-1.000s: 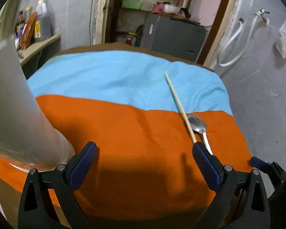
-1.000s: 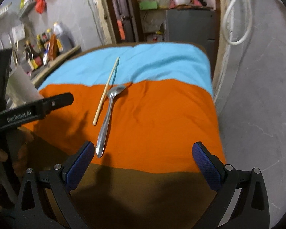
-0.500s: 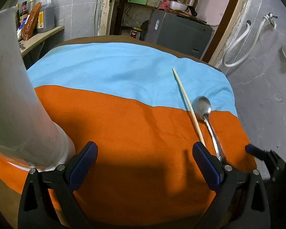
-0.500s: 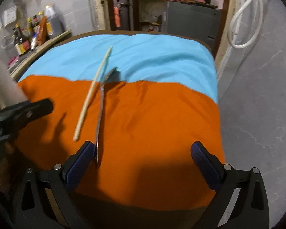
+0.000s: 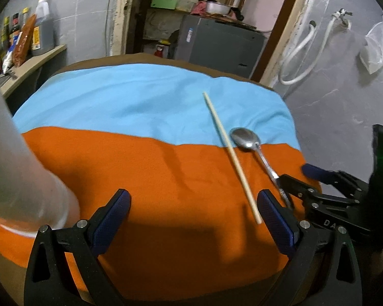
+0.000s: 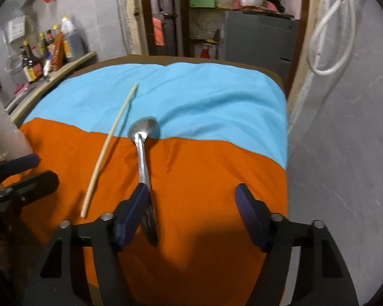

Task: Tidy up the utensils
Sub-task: 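Close the right gripper on the steel spoon while the left gripper grasps the wooden chopstick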

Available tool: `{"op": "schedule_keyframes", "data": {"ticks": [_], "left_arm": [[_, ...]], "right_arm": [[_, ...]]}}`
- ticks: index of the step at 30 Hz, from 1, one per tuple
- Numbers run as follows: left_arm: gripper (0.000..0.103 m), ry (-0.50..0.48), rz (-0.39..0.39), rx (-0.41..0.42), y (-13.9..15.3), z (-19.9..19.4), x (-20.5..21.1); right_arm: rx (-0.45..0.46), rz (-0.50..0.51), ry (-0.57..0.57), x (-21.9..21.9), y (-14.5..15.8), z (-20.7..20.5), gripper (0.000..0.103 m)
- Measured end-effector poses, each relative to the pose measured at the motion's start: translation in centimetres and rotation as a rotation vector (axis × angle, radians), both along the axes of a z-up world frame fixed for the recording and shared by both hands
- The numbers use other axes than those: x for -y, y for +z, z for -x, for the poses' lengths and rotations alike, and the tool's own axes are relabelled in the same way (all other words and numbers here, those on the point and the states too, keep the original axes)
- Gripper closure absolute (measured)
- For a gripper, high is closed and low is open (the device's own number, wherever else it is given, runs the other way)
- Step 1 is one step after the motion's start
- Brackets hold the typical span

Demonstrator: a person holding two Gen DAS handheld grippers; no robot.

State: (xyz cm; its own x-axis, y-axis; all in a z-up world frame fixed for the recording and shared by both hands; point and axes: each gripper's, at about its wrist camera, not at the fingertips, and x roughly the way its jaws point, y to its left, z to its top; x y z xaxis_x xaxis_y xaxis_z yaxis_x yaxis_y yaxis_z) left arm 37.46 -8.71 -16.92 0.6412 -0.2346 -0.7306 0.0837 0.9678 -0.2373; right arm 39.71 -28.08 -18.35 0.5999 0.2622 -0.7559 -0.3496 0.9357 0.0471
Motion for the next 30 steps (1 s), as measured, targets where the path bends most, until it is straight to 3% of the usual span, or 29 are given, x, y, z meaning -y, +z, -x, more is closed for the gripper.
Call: {"op": "schedule_keyframes", "data": {"ticks": [5,12,21,26,30], "left_arm": [[0.024,-0.014,-0.002,-0.002,0.0,-0.9,0.2],[0.026,-0.015,0.003,-0.007,-0.1,-1.4,0.3],[0.037,-0.046,0.030,-0.010,-0.3,-3.0,1.1],[0.050,-0.084,0.051,-0.049,-0.8,-4.7,1.7],[0.056,-0.105,0.069,-0.059,-0.7,-5.7,2.2]], "right_arm": [[-0.009,-0.073,0.099,-0.6,0.4,-0.7,0.057],[-0.031,-0.037,0.203,-3.0,0.0,-1.4,0.074],[-0.020,-0.014,0.214,-3.5,-0.3,-4.4,0.080],[-0.014,-0.007,0.219,-3.3,-0.2,-5.6,0.082],[-0.013,-0.026,0.207,-2.6,-0.2,-6.5,0.092]]}}
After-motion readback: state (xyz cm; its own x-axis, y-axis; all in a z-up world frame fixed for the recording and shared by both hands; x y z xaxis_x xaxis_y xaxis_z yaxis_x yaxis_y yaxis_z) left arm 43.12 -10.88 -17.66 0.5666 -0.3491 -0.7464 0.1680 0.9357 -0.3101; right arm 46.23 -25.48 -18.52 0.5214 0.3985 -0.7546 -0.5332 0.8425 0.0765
